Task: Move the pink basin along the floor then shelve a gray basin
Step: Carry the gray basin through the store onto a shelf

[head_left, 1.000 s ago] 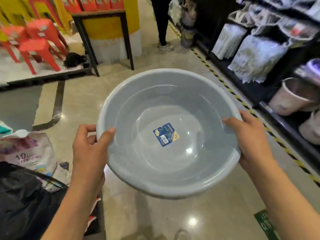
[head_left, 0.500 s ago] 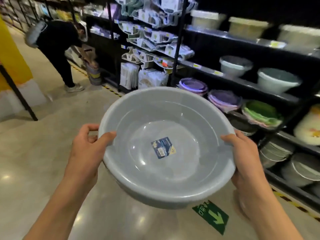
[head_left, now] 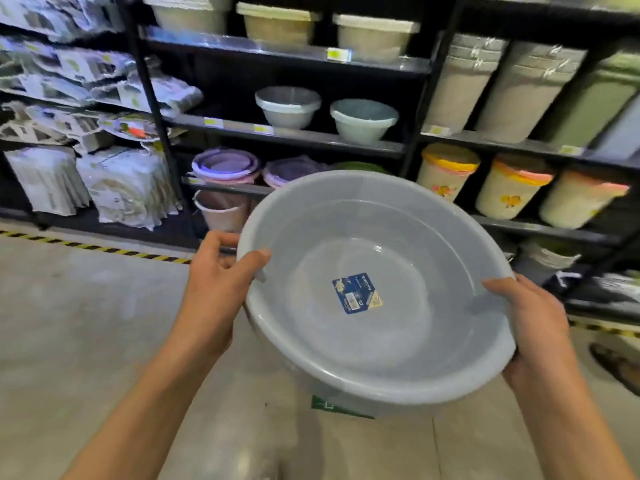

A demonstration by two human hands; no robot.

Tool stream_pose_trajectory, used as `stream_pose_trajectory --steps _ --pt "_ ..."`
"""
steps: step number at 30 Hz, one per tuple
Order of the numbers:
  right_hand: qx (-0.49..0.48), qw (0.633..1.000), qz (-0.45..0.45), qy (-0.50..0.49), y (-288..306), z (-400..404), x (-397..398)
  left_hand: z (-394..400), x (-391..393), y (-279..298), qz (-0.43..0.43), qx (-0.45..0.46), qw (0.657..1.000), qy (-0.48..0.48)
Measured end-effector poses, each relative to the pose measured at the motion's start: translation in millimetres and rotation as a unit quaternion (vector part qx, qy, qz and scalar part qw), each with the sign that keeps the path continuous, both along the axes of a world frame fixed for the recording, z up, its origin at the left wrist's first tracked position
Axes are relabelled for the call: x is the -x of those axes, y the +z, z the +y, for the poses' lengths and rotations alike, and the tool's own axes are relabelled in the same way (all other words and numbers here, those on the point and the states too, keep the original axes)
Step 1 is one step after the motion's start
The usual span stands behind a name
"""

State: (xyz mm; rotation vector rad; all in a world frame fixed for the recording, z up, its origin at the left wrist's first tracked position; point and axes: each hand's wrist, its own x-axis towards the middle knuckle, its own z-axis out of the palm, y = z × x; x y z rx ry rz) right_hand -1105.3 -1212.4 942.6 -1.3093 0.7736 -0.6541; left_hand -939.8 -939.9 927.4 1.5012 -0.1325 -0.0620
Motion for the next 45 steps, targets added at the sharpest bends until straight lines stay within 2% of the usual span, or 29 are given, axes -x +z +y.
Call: stream_pose_trajectory --steps 4,13,19,28,34,38,41,45 --pt "0.011 0.997 0.001 -0.076 -2 -36 -7 -67 -54 -8 0.009 0.021 0.997 -0.08" --pt "0.029 0.975 0.017 -0.222 3 -107 -39 -200 -151 -10 0.018 -0.004 0.969 -0.247" --pt "0.054 0.959 0.05 -0.274 -14 -172 -58 -293 -187 -23 0.023 -0.014 0.956 -0.294" --pt "0.042 0.959 0.065 -0.272 -77 -331 -104 -450 -235 -81 0.027 -0.062 0.951 -0.301" --pt "0.068 0.963 0.128 -0.226 -150 -458 -143 -554 -270 -153 0.022 -0.133 0.947 -0.292" --pt "0.087 0.954 0.208 -0.198 -232 -522 -170 -606 -289 -225 -0.004 -0.22 0.933 -0.284" --pt "0.096 0.94 0.281 -0.165 -316 -561 -190 -641 -305 -300 -0.047 -0.311 0.905 -0.286" --pt "0.099 0.924 0.343 -0.138 -442 -597 -215 -681 -330 -429 -0.029 -0.392 0.868 -0.303"
